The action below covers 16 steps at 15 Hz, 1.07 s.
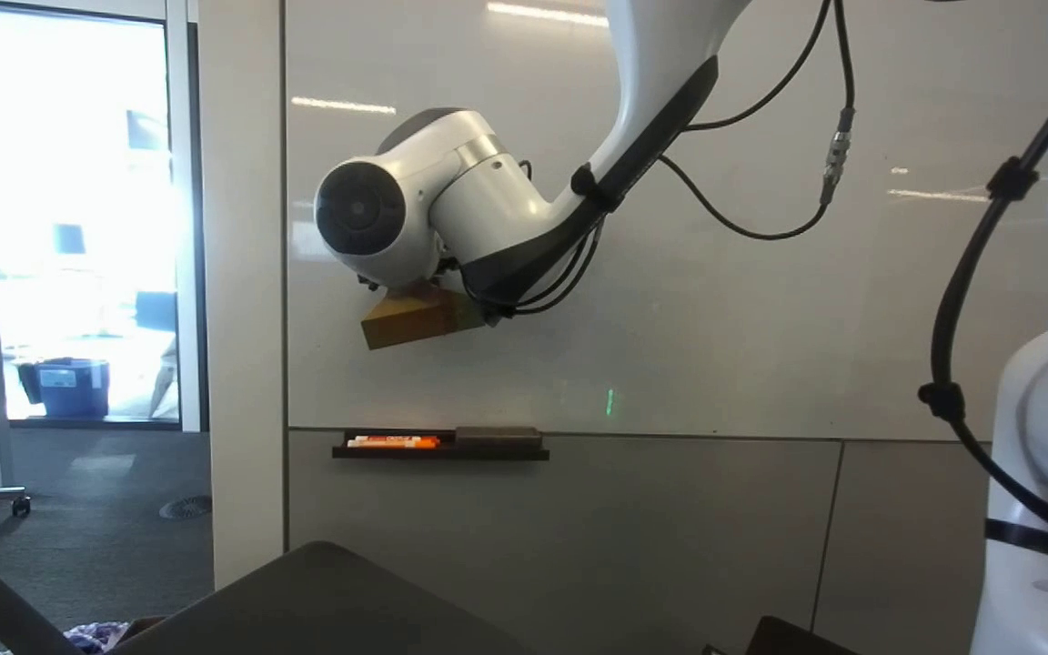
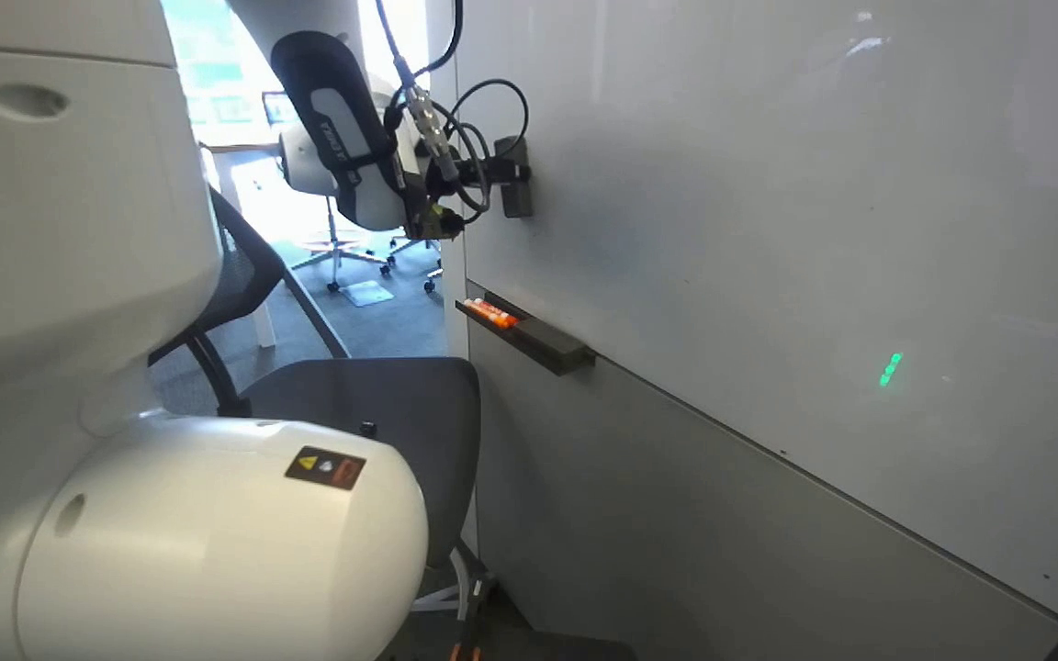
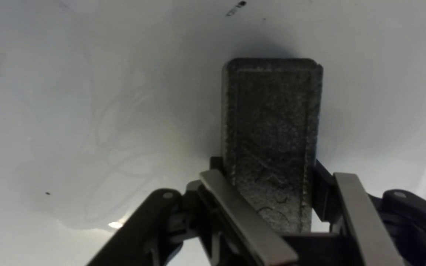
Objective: Lift the white board eraser from the chair, use it to erase the white board, put it back on the chair and the get the marker from the chair us it to draw on the white board
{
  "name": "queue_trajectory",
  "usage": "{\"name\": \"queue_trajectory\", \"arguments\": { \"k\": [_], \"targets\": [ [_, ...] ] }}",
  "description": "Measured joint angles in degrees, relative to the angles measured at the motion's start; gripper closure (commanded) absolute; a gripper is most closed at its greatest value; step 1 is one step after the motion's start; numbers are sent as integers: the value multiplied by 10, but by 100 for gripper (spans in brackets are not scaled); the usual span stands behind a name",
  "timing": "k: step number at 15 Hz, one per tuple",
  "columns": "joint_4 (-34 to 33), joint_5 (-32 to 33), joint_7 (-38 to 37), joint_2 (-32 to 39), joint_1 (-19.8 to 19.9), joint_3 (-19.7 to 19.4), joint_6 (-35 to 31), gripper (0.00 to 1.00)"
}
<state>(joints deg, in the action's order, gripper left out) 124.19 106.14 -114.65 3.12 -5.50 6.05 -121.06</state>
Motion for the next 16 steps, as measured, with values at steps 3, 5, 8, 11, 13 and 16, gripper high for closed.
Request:
{"name": "queue_trajectory", "arguments": {
  "k": [3, 5, 8, 11, 13, 16],
  "targets": [
    [33, 0, -19, -35, 4, -11, 0, 69],
    [52, 0, -25, -60, 7, -19, 1, 69],
    [75, 0, -25, -92, 9, -30, -2, 69],
    [77, 0, -25, -97, 9, -31, -7, 69],
    [74, -14, -21, -97, 8, -31, -18, 69],
    [67, -63, -6, -88, 4, -26, -44, 69]
  ]
}}
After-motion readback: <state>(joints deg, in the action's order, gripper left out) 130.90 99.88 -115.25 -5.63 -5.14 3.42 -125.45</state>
